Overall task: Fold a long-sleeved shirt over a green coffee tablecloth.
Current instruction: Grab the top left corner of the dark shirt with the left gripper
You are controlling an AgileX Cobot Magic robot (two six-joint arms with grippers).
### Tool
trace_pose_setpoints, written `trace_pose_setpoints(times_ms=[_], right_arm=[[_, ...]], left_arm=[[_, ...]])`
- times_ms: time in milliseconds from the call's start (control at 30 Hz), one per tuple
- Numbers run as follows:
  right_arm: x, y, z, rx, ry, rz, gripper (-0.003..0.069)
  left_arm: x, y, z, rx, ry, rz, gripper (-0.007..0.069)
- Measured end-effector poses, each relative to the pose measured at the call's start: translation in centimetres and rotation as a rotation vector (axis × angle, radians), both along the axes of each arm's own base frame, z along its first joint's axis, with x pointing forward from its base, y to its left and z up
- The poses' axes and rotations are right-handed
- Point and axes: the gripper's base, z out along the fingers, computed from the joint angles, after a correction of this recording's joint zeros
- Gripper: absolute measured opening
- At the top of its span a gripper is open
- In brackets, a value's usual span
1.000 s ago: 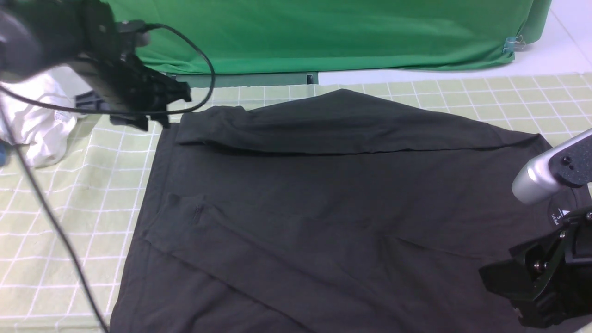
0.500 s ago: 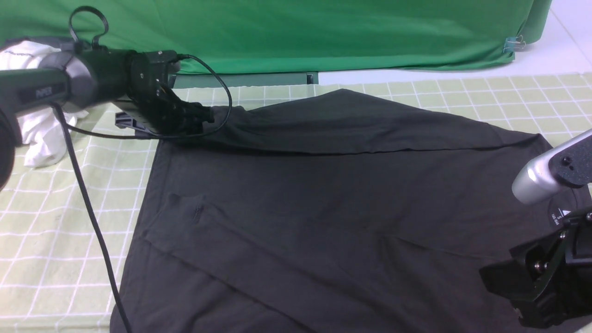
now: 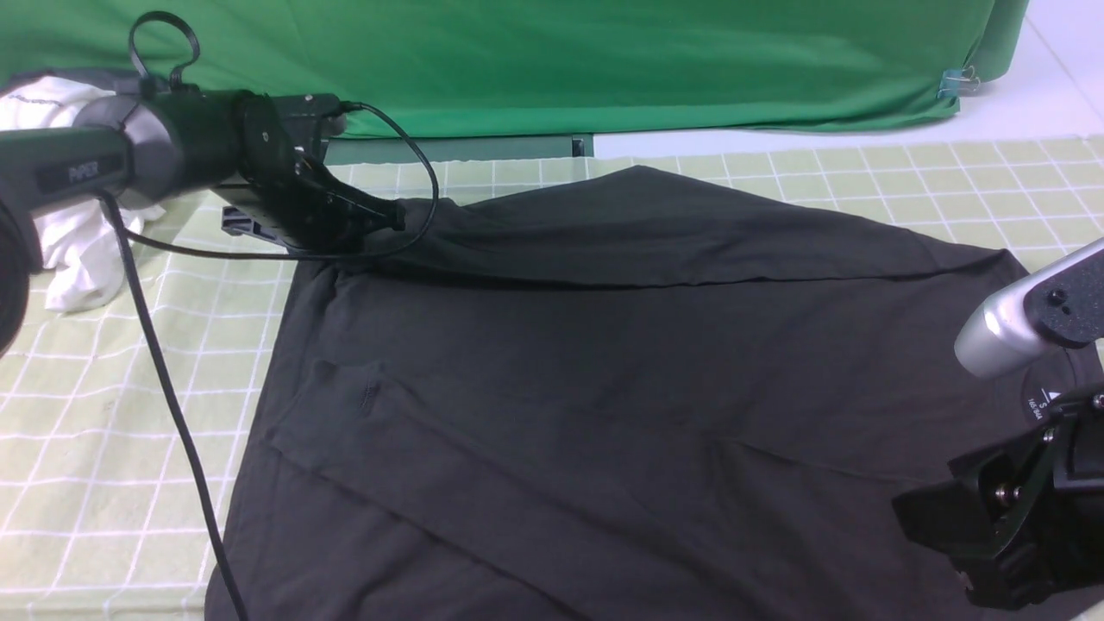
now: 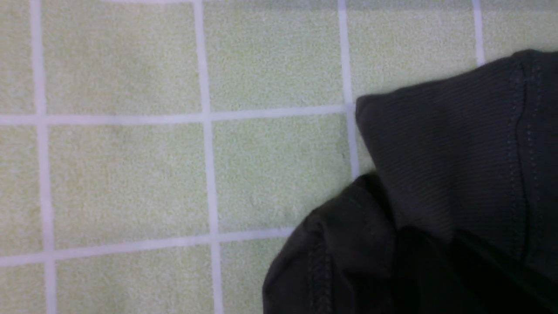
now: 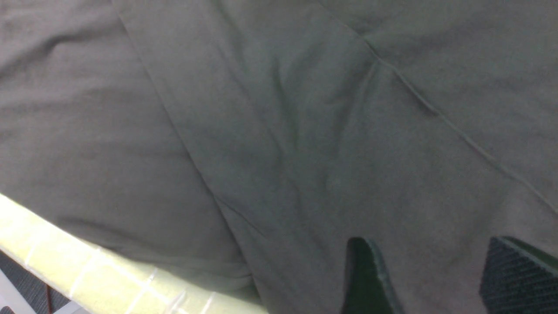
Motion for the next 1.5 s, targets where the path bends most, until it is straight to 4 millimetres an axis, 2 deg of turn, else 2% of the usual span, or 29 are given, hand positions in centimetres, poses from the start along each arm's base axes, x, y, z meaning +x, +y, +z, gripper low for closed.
trace_pose_setpoints(times_ms=[167, 333, 433, 667, 767, 867, 1000, 1167, 1300, 1400, 1500], right_arm=[[0.0, 0.0, 0.0, 0.0, 0.0, 0.0, 0.0356], [0.0, 0.0, 0.0, 0.0, 0.0, 0.0, 0.0356], [0.0, 0.0, 0.0, 0.0, 0.0, 0.0, 0.0356], [0.0, 0.0, 0.0, -0.001, 0.001, 0.0, 0.0356], [0.0, 0.0, 0.0, -0.001, 0.001, 0.0, 0.0356], [0.0, 0.0, 0.0, 0.0, 0.001, -0.001, 0.0356], [0.0, 0.0, 0.0, 0.0, 0.001, -0.001, 0.0356], [0.0, 0.0, 0.0, 0.001, 0.0, -0.001, 0.0356], [0.0, 0.0, 0.0, 0.001, 0.0, -0.001, 0.0356], [0.0, 0.0, 0.0, 0.001, 0.0, -0.001, 0.0356], [0.0, 0.0, 0.0, 0.0, 0.001, -0.001, 0.0356]], left_arm=[[-0.1, 0.0, 1.3, -0.002, -0.004, -0.003, 0.0034], [-0.2, 0.0, 1.3, 0.01, 0.017, -0.014, 0.0057], [-0.3, 0.2, 1.2, 0.041, 0.02, -0.03, 0.0125], [-0.3, 0.3, 1.2, 0.068, 0.029, -0.045, 0.0366], [-0.4, 0.2, 1.1, 0.065, 0.034, -0.061, 0.0409], [-0.4, 0.1, 1.2, 0.061, 0.033, -0.074, 0.042], [-0.4, 0.0, 0.9, 0.033, 0.038, -0.062, 0.0408], [-0.3, -0.2, -0.3, 0.004, 0.07, -0.048, 0.0344], [-0.3, -0.2, -0.4, 0.001, 0.072, -0.046, 0.0221], [-0.3, -0.2, -0.4, -0.002, 0.072, -0.045, 0.0074], [-0.3, -0.2, -0.1, 0.005, 0.068, -0.049, 0.0034]])
